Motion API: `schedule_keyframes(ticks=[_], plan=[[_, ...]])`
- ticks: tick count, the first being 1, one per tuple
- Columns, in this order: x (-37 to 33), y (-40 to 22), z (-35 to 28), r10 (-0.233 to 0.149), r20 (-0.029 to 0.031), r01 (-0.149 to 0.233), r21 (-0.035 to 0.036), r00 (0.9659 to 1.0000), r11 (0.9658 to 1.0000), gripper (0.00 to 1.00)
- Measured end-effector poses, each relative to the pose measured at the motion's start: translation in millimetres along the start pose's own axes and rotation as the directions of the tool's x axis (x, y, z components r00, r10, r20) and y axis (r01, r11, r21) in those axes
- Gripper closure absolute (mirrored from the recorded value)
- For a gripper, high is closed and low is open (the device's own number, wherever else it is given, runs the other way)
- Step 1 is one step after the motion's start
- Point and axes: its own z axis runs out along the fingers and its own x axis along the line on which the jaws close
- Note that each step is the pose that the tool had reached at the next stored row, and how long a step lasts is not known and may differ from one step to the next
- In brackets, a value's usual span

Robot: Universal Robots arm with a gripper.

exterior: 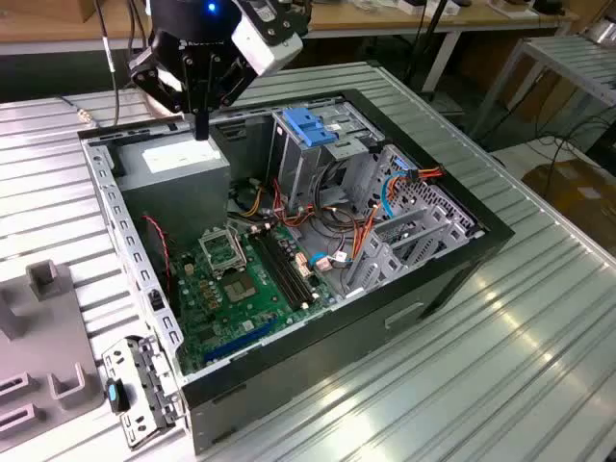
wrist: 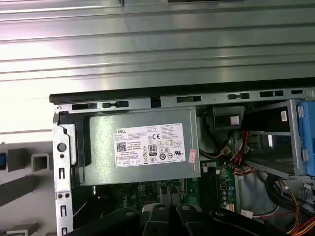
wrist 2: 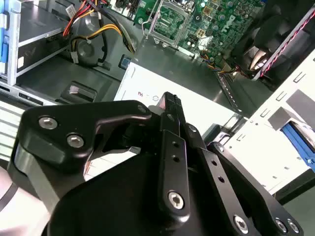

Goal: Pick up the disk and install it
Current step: 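Reach for the disk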

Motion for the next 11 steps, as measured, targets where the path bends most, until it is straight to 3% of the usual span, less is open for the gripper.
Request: schedule_keyframes(ticks=[11], plan=[[8.1,-0.7,-0.2,0.000,0.0000,0.000,-0.0001,1.0000,1.0000,0.89]])
